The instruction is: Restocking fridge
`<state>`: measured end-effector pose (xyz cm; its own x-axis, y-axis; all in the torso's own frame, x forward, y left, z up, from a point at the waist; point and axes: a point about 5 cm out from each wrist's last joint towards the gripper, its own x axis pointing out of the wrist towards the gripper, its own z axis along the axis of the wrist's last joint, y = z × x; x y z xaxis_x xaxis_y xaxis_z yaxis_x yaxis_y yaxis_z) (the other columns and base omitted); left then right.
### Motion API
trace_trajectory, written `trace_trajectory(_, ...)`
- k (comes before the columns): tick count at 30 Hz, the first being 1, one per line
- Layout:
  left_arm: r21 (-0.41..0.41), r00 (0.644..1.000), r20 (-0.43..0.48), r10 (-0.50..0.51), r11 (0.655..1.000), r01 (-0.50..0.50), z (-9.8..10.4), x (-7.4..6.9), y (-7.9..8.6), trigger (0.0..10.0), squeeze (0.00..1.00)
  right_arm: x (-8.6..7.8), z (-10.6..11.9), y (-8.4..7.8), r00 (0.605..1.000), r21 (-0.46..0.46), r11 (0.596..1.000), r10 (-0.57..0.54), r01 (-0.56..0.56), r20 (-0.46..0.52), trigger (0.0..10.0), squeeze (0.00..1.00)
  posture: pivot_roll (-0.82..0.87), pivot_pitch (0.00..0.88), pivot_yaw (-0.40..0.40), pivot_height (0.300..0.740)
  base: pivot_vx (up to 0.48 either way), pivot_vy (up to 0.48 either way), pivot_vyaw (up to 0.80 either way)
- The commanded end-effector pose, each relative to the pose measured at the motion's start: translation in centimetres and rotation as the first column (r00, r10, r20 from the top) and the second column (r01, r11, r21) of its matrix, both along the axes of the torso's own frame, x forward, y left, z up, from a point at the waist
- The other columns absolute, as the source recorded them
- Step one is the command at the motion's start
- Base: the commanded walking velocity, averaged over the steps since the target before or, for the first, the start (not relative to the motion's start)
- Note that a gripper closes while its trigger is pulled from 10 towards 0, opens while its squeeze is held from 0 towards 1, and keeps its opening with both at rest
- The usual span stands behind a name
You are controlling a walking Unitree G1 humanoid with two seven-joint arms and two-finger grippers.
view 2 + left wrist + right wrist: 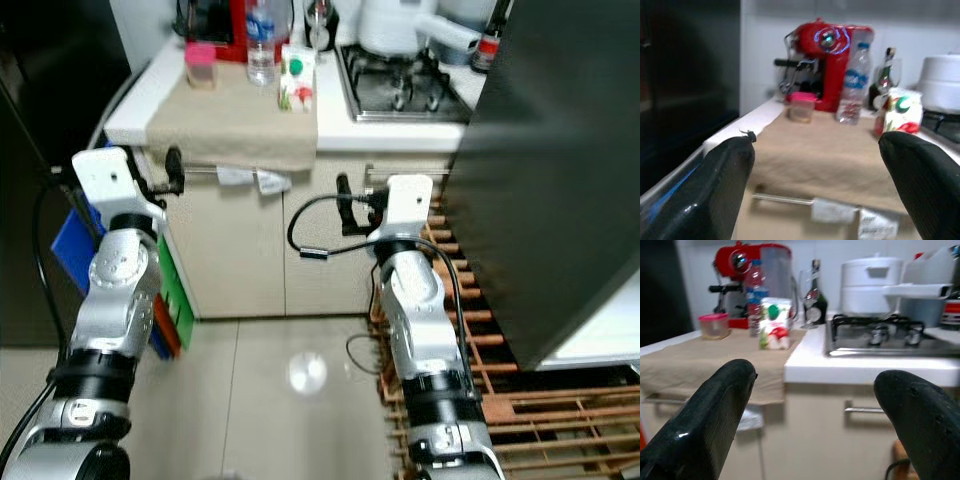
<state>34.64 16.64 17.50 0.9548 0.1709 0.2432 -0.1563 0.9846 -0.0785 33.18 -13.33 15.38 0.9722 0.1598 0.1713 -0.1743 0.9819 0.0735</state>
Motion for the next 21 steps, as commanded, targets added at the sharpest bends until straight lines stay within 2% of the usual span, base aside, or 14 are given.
trace_trajectory(1, -0.003, 1.000, 0.027, -0.014, 1.000, 0.014, 0.8, 0.2, -0.4, 10.0, 0.00, 0.1, 0.5, -0.4, 1.000, -0.002, 1.000, -0.016, 0.017, 0.024, 10.0, 0.16, -0.09, 0.000, 0.005, 0.740, 0.454, 0.000, 0.00)
trace_trajectory(5, 0.016, 0.999, 0.040, -0.035, 0.999, 0.035, 1.3, 0.5, -0.6, 10.0, 0.00, 0.4, 0.9, 0.3, 0.999, 0.001, 1.000, -0.003, 0.003, 0.033, 10.0, 0.17, -0.08, 0.000, 0.004, 0.740, 0.431, 0.000, 0.73)
trace_trajectory(7, 0.019, 0.997, 0.055, -0.048, 0.999, 0.047, 1.7, 0.6, -0.7, 10.0, 0.00, 0.5, 1.0, 0.4, 0.999, 0.008, 1.000, -0.007, 0.006, 0.035, 10.0, 0.13, -0.08, 0.000, -0.006, 0.740, 0.439, 0.000, 0.00)
trace_trajectory(10, 0.013, 0.994, 0.059, -0.094, 0.996, 0.093, 2.1, 0.7, -1.0, 10.0, 0.00, 0.4, 1.0, 0.1, 0.999, 0.015, 1.000, -0.016, 0.016, 0.034, 10.0, 0.13, -0.08, 0.000, -0.006, 0.740, 0.456, 0.000, 0.00)
trace_trajectory(15, 0.028, 0.981, 0.007, -0.194, 0.981, 0.194, 1.4, 0.9, -2.0, 10.0, 0.00, 0.7, 1.0, -0.4, 0.999, 0.020, 0.999, -0.039, 0.038, 0.031, 10.0, 0.14, -0.08, 0.000, -0.006, 0.740, 0.461, 0.000, 0.00)
trace_trajectory(21, 0.042, 0.972, -0.010, -0.233, 0.972, 0.233, 1.5, 1.3, -2.1, 10.0, 0.00, 0.8, 1.2, -0.4, 0.998, 0.026, 0.998, -0.051, 0.050, 0.038, 10.0, 0.14, -0.08, 0.000, -0.006, 0.740, 0.462, 0.000, 0.00)
